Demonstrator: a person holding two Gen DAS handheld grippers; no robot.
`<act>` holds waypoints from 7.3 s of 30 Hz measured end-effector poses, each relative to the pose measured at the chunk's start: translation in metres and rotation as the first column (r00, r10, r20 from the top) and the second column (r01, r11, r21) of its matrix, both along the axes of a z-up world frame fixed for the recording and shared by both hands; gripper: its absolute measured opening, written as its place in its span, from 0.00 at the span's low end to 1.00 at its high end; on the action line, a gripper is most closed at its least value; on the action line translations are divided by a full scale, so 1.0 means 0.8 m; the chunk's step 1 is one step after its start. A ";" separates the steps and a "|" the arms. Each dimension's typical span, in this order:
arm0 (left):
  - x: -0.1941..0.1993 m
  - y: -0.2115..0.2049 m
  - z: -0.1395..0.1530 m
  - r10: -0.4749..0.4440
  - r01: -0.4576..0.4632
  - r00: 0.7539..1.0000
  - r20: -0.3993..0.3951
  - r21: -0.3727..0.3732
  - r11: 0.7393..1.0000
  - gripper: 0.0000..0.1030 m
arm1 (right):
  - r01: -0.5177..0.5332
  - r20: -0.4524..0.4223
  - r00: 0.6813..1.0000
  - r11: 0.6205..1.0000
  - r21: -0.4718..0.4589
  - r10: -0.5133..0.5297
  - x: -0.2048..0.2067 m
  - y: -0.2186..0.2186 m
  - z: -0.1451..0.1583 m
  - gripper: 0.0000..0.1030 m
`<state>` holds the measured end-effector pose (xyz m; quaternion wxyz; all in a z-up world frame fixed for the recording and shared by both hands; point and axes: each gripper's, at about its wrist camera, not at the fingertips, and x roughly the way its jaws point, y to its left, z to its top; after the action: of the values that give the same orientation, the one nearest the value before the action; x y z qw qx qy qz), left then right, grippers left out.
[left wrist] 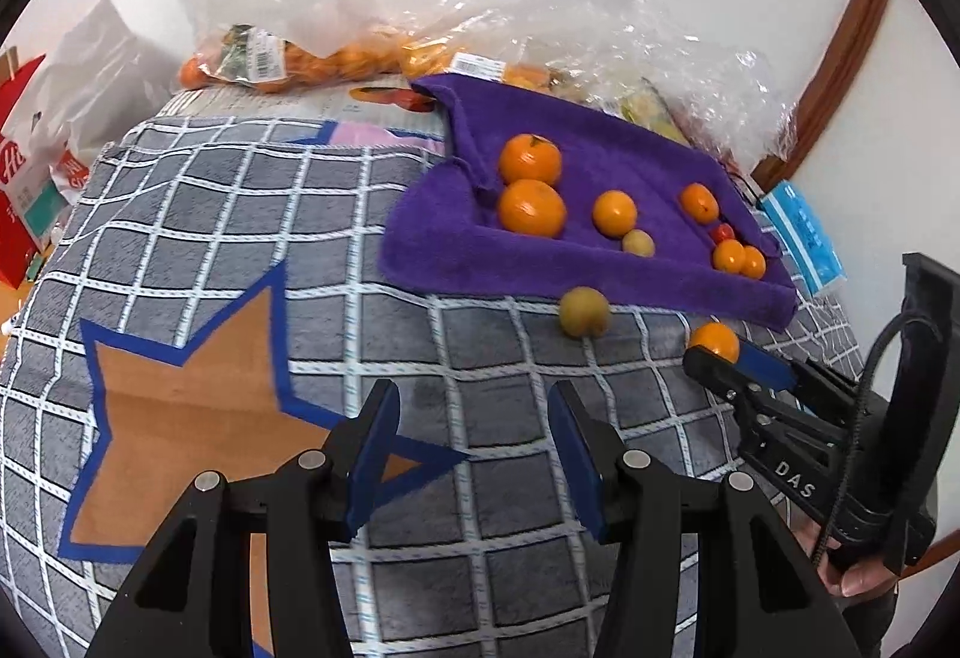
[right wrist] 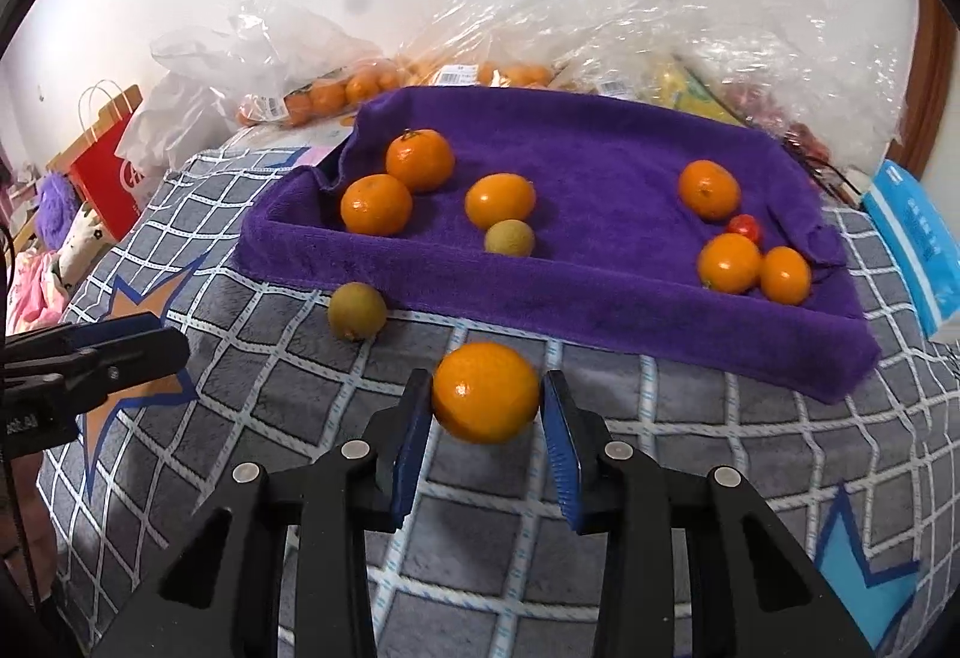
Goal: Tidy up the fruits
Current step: 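Close the right gripper on a loose tangerine on the bedspread, then lift the tangerine with the right gripper while the left gripper approaches the greenish-yellow citrus, then close the left gripper on the greenish-yellow citrus while the right gripper holds its tangerine, then carry the right gripper's tangerine over the towel while the left gripper carries the citrus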
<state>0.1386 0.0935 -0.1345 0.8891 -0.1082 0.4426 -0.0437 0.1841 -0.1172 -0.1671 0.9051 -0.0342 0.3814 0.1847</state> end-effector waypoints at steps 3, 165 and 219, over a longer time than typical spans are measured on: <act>-0.001 -0.015 0.000 -0.015 0.015 1.000 -0.009 0.017 1.000 0.48 | 0.018 0.001 1.000 1.000 0.009 -0.018 -0.005 -0.017 0.002 0.36; 0.068 -0.064 0.124 0.053 -0.057 0.994 0.095 0.045 0.997 0.27 | 0.140 0.135 0.979 0.986 0.088 -0.151 0.022 -0.102 0.148 0.36; 0.206 -0.046 0.062 0.064 -0.064 0.998 0.007 0.066 0.996 0.27 | 0.125 0.009 0.992 0.991 0.044 -0.125 0.165 -0.077 0.061 0.36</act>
<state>0.3032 0.0564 -0.0846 0.8942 -0.0929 0.4379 -0.0007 0.3164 -0.1785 -0.1185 0.9176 0.0084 0.3735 0.1357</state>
